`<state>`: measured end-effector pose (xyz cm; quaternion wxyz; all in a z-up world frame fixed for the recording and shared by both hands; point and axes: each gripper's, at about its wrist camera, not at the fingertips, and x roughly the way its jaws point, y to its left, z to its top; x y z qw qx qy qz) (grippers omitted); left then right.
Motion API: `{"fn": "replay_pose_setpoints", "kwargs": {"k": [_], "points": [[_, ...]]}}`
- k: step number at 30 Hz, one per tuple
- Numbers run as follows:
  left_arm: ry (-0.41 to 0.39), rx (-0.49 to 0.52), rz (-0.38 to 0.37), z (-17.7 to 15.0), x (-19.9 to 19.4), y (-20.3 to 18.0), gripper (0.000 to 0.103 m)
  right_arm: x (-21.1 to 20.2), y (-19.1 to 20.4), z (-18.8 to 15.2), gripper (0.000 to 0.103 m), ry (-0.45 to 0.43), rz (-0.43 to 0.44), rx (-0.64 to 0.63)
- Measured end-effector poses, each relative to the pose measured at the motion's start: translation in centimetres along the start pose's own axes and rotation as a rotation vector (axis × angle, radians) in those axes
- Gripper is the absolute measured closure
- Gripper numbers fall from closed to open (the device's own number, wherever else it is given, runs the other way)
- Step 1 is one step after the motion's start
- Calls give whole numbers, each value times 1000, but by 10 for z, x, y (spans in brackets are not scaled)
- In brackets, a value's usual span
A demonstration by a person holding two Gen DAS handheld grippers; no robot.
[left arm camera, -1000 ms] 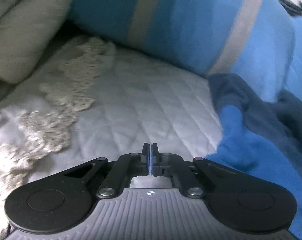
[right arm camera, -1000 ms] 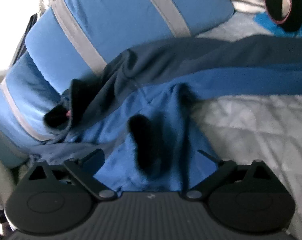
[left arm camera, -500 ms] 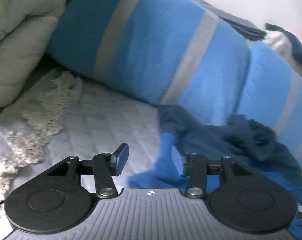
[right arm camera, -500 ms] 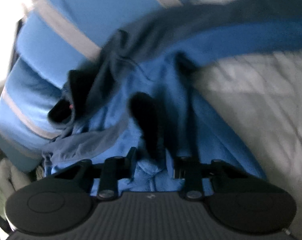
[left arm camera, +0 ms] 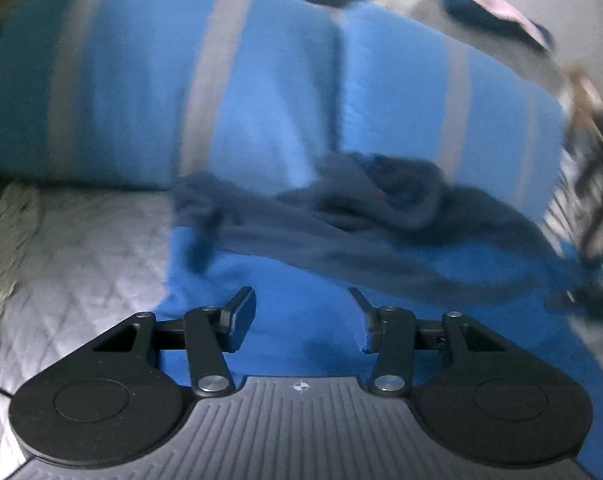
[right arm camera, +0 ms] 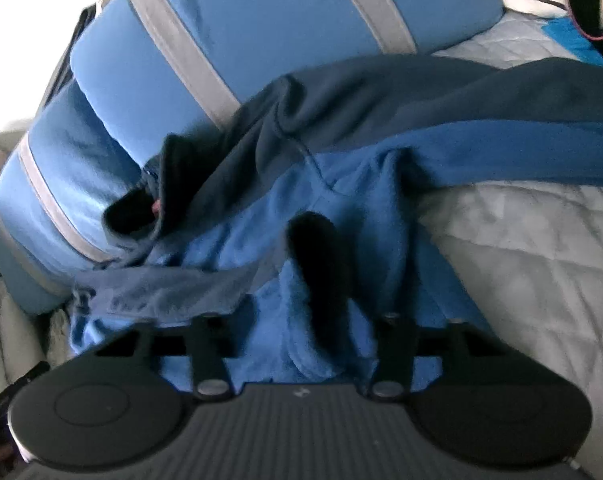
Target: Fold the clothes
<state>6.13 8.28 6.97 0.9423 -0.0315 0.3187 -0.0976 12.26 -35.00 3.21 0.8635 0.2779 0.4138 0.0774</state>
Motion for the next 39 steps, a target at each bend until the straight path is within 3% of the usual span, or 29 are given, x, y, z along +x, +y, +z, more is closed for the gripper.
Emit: {"fn": "replay_pose_setpoints", "kwargs": {"k": [1,9,17,21,25,33,36,38,39], "points": [[2,54,-14,-2,0,-8,54,2,1,2,96,-7,-11,-10],[-14,573,-25,-44,13,-86,50,4,3,17,97,-69,-35,-28],[-45,926,-3,-79,38,-135,51,11,-1,19,97,-45,-53,-12],[-27,1000,7,-85,54,-146,51,11,-3,19,97,-33,-53,-3],[13,1007,-5,-86,66,-149,55,10,-4,17,96,-20,-53,4],[71,954,-27,-85,71,-149,87,4,-6,11,95,-2,-46,16],[72,982,-26,-88,69,-151,90,-6,-3,9,87,-16,-54,3],[68,1012,-18,-91,66,-152,90,-20,5,5,68,-78,-65,-67],[68,1023,-15,-92,66,-153,90,-27,11,2,66,-112,-66,-112]]}}
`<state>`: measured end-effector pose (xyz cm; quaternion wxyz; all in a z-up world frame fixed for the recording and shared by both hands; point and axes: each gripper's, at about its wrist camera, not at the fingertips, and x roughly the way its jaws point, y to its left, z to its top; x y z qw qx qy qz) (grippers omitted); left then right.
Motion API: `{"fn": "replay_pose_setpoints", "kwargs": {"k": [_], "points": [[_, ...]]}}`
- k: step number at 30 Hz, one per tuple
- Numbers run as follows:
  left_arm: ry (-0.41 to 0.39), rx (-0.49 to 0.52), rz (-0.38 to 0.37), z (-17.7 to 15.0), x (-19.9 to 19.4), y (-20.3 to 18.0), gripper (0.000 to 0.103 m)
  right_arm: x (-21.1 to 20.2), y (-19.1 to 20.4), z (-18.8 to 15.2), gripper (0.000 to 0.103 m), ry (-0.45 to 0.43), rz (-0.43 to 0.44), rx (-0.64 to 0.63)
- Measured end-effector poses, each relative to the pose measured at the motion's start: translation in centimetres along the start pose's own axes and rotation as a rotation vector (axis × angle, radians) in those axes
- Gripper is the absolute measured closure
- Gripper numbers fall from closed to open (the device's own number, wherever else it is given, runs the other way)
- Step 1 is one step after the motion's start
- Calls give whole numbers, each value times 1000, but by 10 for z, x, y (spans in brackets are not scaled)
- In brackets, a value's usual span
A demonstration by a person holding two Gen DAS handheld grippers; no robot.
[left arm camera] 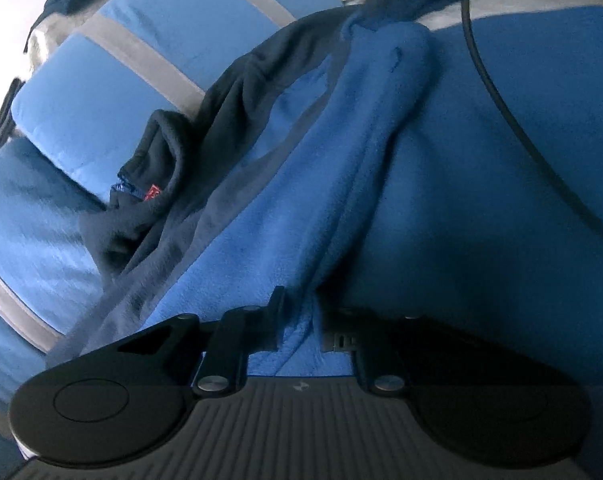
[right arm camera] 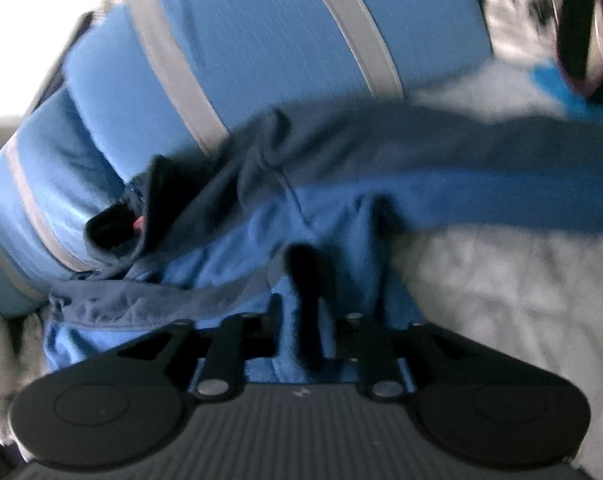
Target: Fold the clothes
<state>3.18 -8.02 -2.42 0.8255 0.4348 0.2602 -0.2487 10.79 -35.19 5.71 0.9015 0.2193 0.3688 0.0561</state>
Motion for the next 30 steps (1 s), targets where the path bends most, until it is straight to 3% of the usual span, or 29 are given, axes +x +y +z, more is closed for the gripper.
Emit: {"fn": "replay_pose_setpoints", "kwargs": {"k": [4,7,10,12,13,14,22,24,28,30], "points": [[-3,44,36,0,1,-6,88,-14,27,-11,66,-77,74,-207],[-4,53,67,1,-1,-8,81,-5,46,-24,68,-39,125,-320],[-18,-2,83,-3,-12,2,56,13,54,-37,71,28,96,-364],[-59,-69,70,-13,-24,14,44,20,52,-42,70,72,69,-363],[-80,-104,63,-18,-30,21,43,22,49,-45,65,94,54,-359],[-88,-154,55,-24,-34,29,42,25,47,-47,68,115,41,-355],[17,-736,41,-78,-25,112,41,28,47,-58,73,202,-26,-372],[46,-834,32,-87,-19,124,41,29,50,-60,73,205,-36,-393],[163,-940,31,-97,-5,137,38,28,49,-61,73,212,-32,-404],[220,-902,44,-95,-1,130,34,29,47,-59,73,216,-29,-396]]}}
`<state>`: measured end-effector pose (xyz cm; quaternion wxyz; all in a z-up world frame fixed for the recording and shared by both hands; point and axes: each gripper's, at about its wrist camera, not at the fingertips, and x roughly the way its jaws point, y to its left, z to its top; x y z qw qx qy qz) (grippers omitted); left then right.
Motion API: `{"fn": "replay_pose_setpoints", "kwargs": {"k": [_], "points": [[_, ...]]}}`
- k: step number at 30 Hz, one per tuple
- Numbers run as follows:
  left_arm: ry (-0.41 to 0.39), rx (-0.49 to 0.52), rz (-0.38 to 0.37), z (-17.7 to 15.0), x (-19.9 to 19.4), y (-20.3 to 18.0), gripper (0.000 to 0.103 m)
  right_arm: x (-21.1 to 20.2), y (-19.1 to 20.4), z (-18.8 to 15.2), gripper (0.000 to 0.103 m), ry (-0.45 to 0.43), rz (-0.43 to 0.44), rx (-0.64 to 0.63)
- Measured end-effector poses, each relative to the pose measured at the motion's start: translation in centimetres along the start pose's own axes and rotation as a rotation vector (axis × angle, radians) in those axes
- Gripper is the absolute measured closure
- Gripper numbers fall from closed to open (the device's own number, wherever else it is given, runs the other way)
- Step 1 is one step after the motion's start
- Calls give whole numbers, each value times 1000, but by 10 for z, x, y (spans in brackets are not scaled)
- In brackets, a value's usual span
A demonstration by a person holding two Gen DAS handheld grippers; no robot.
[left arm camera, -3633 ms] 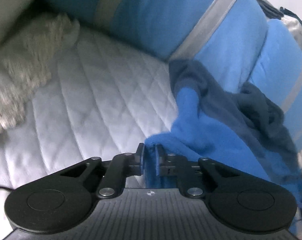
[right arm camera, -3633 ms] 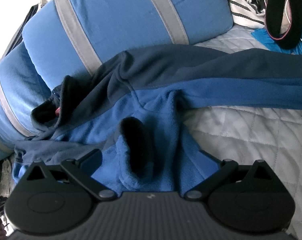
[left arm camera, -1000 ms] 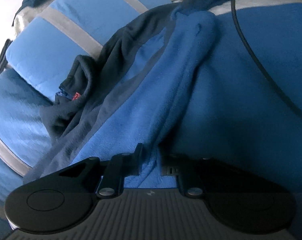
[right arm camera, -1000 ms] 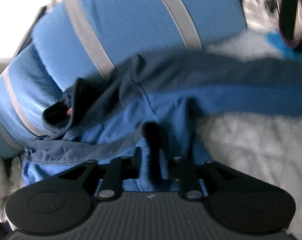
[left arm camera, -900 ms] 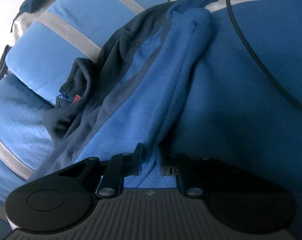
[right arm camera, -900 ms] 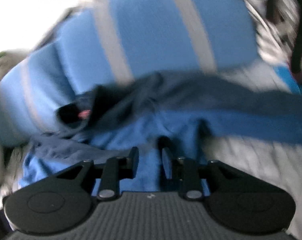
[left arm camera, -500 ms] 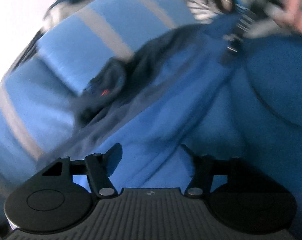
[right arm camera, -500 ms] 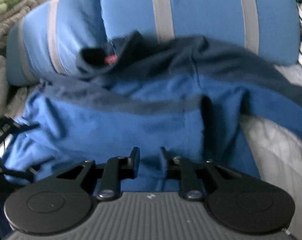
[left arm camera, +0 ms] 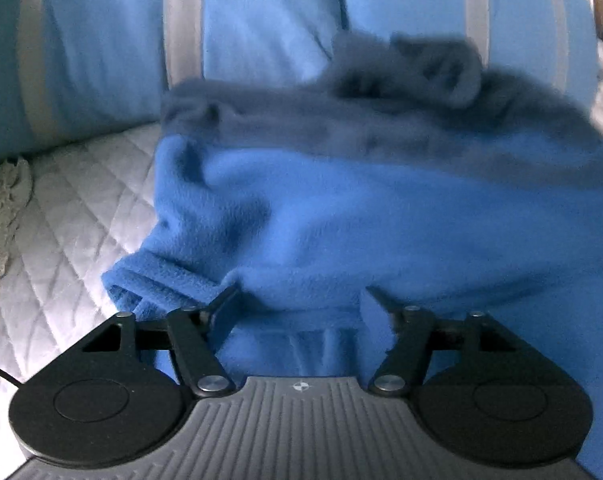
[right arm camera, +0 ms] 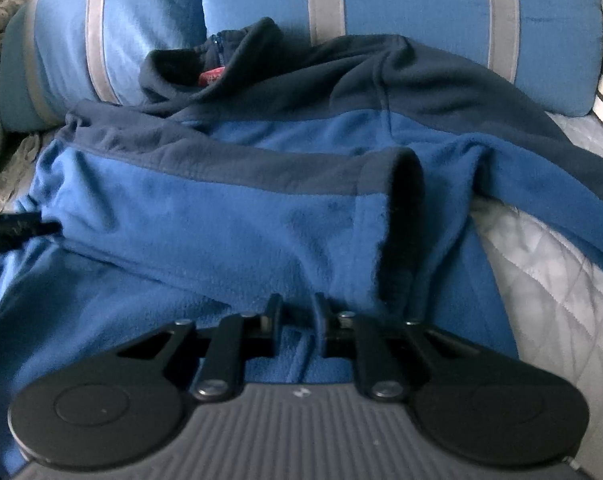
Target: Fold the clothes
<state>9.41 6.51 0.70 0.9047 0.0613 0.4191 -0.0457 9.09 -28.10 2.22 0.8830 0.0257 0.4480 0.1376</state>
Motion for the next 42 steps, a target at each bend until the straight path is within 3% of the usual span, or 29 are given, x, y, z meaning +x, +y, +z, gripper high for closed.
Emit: {"fn": "replay_pose_setpoints", "kwargs": {"k": [6,11,16,19,23,25,27,30,31,36,38,42], "points": [[23,-6,43,3,-1,-4,30,-3,4,3,65,-13,0,-17],[-81,-17,83,-3,-18,-5,30,-14,-2,6,59,-91,40,33],[-149,-42,36,3,-20,-4,30,-16,-5,10,59,-135,18,47],[-130,-45,9,5,-15,-8,30,-10,-8,9,60,-109,4,62],[-25,-37,28,1,7,-9,27,-3,-9,8,61,-72,-4,69],[-24,-24,38,2,7,-11,25,-1,-8,8,60,-62,-7,67],[-26,-42,40,3,3,-10,26,-4,-11,9,54,-82,15,94],[-53,-42,46,3,-3,-13,26,-15,-20,11,36,-156,41,164],[-69,-23,48,3,-5,-16,26,-19,-23,11,25,-190,32,185],[-154,82,61,1,-16,-31,26,-44,-39,18,0,-390,-220,228],[-176,102,66,-1,-20,-36,26,-50,-52,21,0,-437,-336,279],[-201,106,51,-2,-22,-39,26,-64,-106,25,0,-479,-527,499]]}}
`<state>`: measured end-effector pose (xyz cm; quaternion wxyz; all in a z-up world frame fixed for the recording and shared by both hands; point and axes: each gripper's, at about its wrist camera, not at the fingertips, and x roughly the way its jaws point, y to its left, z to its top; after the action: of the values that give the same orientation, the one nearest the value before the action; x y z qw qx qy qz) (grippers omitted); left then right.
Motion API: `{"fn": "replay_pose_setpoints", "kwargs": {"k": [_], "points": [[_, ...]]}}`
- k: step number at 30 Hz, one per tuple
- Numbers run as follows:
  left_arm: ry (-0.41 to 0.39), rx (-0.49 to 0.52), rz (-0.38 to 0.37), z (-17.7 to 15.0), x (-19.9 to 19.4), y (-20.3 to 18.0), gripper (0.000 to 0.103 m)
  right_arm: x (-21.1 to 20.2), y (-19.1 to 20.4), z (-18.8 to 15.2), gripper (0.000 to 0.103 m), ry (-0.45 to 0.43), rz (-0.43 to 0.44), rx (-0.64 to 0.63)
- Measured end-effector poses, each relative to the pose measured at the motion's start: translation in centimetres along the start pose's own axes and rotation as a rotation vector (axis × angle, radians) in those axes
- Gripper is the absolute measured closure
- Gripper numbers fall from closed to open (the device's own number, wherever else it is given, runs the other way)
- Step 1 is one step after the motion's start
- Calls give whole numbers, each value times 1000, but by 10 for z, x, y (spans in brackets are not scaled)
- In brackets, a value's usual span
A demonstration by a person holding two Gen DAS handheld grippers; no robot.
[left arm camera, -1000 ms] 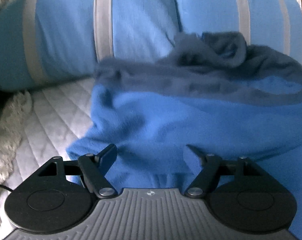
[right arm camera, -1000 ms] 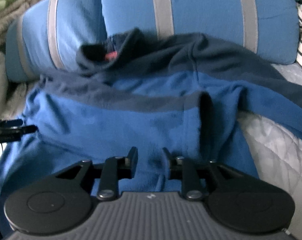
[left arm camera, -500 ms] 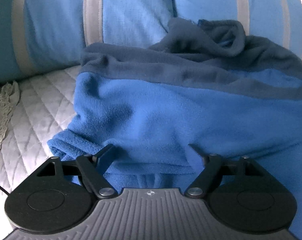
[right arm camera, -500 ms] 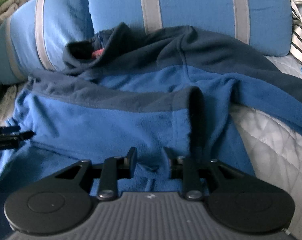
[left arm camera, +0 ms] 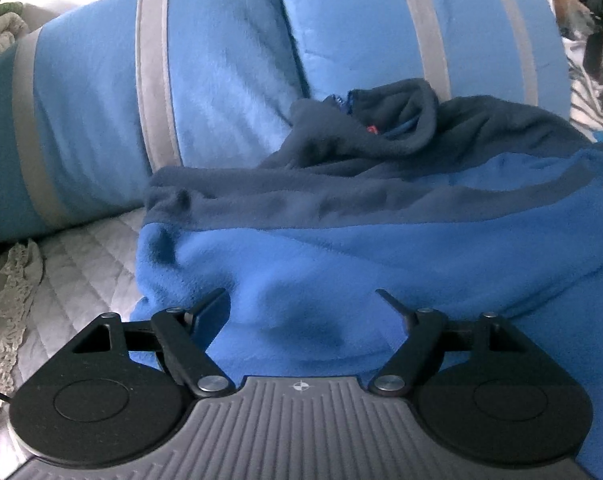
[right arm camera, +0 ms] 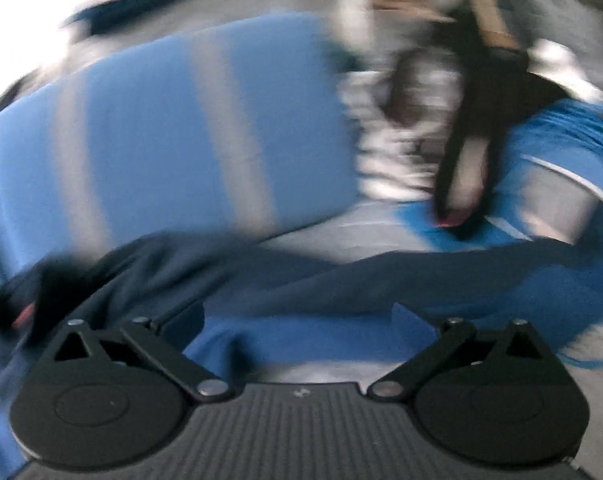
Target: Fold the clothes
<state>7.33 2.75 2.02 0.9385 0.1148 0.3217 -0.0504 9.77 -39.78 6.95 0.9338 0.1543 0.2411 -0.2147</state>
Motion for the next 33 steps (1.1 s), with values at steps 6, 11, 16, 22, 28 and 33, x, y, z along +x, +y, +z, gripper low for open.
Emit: {"fn": "replay_pose_setpoints", "kwargs": {"k": [6,11,16,22,28,33], "points": [[9,-26,20,3,0,0,26,20,-76,34,0,-87,-450,147],[-5,-38,29,1,0,4,26,30,-145,43,0,-115,-716,274],[13,-43,87,-3,7,9,26,51,-190,39,0,-46,-814,337],[28,-93,110,-2,5,14,26,63,-199,34,17,-42,-751,314],[21,-118,82,6,-3,11,26,53,-183,38,96,-108,-577,295],[-36,-97,50,21,-14,7,26,40,-130,41,96,-191,-435,70]]}}
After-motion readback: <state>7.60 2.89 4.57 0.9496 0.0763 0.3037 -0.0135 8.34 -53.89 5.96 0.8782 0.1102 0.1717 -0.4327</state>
